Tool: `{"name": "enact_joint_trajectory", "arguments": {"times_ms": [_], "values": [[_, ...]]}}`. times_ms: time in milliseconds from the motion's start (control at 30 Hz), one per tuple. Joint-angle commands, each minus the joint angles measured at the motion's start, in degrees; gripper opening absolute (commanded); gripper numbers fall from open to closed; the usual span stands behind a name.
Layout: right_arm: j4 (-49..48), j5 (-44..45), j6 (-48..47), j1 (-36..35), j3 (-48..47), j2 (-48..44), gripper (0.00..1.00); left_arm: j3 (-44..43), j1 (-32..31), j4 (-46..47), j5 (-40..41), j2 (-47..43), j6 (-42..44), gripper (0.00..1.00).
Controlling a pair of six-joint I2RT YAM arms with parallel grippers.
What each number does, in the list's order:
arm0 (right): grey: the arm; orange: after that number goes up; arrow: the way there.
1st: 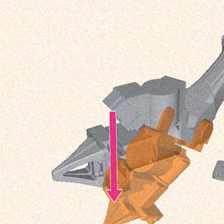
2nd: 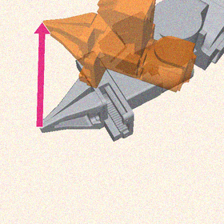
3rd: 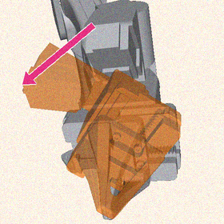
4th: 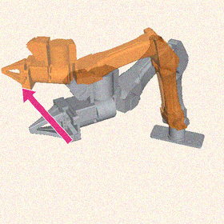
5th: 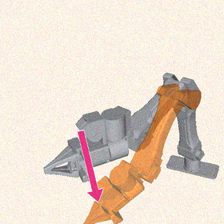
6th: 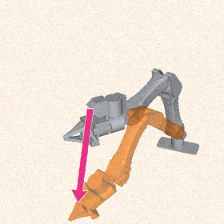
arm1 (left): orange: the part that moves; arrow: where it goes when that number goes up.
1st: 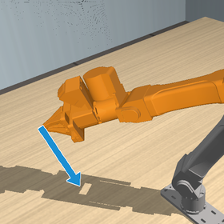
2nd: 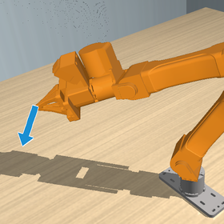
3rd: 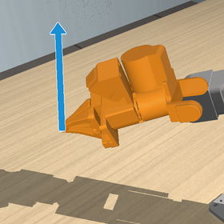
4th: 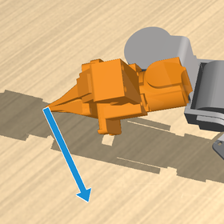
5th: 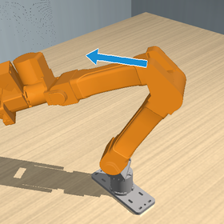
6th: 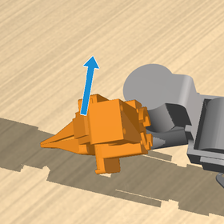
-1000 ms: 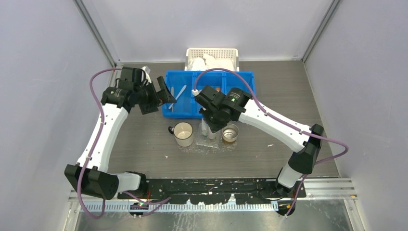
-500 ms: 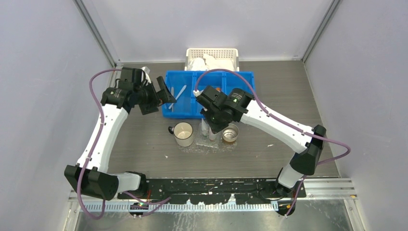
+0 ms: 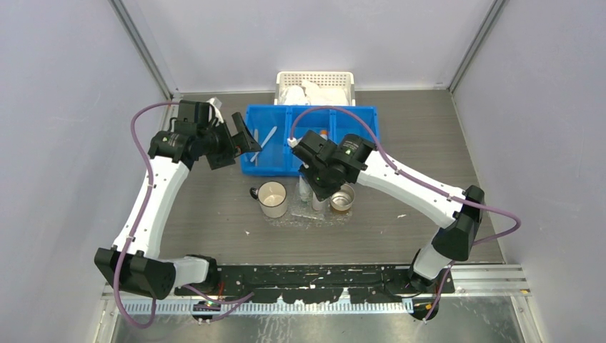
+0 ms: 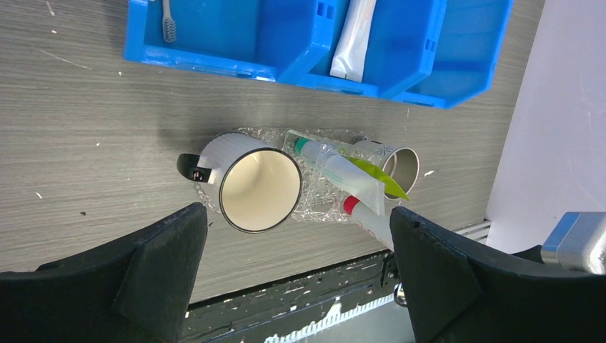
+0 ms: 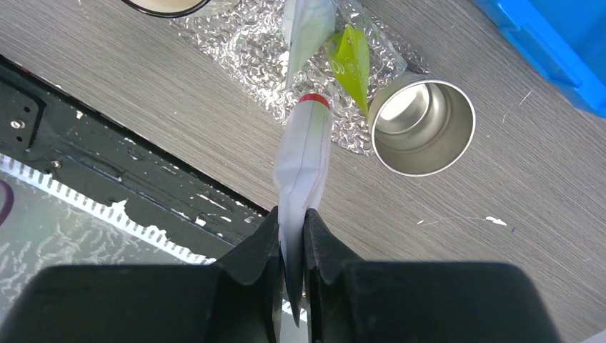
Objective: Prepare toiletry sets of a toothbrush and toothpaste on the tray
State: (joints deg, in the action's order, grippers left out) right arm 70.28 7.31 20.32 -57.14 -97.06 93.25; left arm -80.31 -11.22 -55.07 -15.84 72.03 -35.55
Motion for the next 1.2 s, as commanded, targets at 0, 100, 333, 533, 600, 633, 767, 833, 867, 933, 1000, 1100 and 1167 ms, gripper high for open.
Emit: {"name": "enact_joint_trajectory", "arguments": {"times_ms": [0,100,333,533,600,633,767,833,867,933,1000,1100,1167], "values": [[-2.86,-0.34,-1.37,0.36,0.61,-1.3,0.1,0.11,0.32,2.03,0.27,-1.54,0.15,1.0],[-3.64,-0.53,-1.72,0.57,0.75,-1.15,0.1,0.0,0.32,1.98,0.43,-1.54,0.26,1.0],[-4.89,-1.34,-2.44,1.52,0.9,0.36,0.09,-0.37,0.33,1.72,0.83,-1.37,0.54,1.0],[-5.56,-1.86,-3.13,2.39,1.71,2.32,0.09,-0.46,0.33,1.54,1.17,-1.15,0.87,1.0],[-5.74,-2.02,-3.3,2.6,2.14,2.82,0.08,-0.59,0.33,1.51,1.34,-1.04,0.91,1.0],[-5.95,-2.04,-3.35,2.7,2.51,3.0,0.08,-0.51,0.33,1.54,1.4,-0.99,0.92,1.0],[-6.87,-2.66,-3.57,3.12,3.92,3.06,0.08,-0.24,0.33,1.76,1.38,-0.86,0.99,1.0],[-7.28,-2.88,-3.77,3.44,4.55,3.05,0.08,-0.13,0.33,1.81,1.37,-0.76,0.93,1.0],[-7.45,-2.96,-3.99,3.52,4.8,3.09,0.08,-0.11,0.33,1.88,1.34,-0.75,0.9,1.0],[-7.73,-3.02,-4.43,3.85,5.23,3.15,0.08,-0.02,0.33,1.99,1.35,-0.75,0.92,1.0],[-7.87,-3.15,-5.12,4.35,5.66,3.16,0.08,0.06,0.33,1.98,1.41,-0.79,0.82,1.0],[-7.92,-3.39,-6.35,5.07,6.18,3.1,0.08,0.22,0.33,2.07,1.49,-0.84,0.66,1.0],[-7.92,-3.65,-7.22,5.37,6.43,3.13,0.07,0.27,0.33,2.16,1.44,-0.84,0.48,1.0]]}}
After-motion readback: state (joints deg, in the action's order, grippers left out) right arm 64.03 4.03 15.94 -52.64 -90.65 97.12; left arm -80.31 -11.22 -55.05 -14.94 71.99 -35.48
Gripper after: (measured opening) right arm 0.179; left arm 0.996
